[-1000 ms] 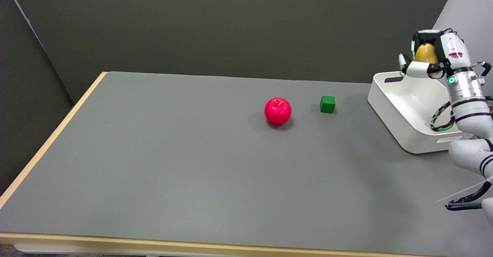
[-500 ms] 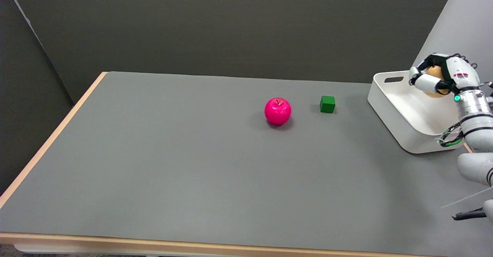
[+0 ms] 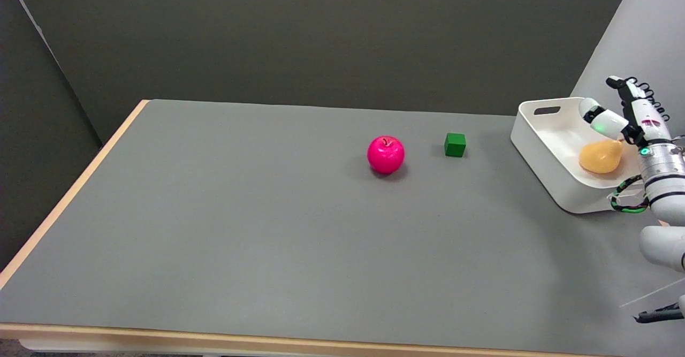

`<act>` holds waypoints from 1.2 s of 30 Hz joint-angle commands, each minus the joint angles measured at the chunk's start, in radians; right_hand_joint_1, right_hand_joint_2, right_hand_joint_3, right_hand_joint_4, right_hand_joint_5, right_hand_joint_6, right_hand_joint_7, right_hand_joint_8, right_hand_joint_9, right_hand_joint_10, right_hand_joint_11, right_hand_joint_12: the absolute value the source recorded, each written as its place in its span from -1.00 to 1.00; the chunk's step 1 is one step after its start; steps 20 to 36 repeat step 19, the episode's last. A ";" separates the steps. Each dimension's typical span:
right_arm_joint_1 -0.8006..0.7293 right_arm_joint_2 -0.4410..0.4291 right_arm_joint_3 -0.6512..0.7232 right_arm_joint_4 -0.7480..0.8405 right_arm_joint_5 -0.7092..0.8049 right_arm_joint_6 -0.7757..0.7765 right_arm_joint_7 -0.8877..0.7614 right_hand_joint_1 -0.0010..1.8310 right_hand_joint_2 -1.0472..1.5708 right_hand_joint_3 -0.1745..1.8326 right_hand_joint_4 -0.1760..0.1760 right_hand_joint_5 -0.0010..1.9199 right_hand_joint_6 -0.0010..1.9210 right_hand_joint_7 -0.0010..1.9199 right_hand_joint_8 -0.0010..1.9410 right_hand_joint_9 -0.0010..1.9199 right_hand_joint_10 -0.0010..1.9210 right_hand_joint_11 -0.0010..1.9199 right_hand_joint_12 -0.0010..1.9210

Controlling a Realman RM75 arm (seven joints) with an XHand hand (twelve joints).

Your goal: Place the yellow pear into the white box.

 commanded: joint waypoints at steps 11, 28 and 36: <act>-0.667 -0.050 0.473 1.085 0.024 0.123 -0.031 -0.79 0.30 0.06 0.22 -0.88 -0.60 -0.96 -0.79 -1.00 -0.79 -1.00 -0.10; -0.823 -0.164 0.367 1.312 -0.001 0.169 -0.129 -0.80 0.29 0.06 0.14 -0.85 -0.59 -0.90 -0.69 -0.99 -0.63 -1.00 0.02; -0.823 -0.164 0.367 1.312 -0.001 0.169 -0.129 -0.80 0.29 0.06 0.14 -0.85 -0.59 -0.90 -0.69 -0.99 -0.63 -1.00 0.02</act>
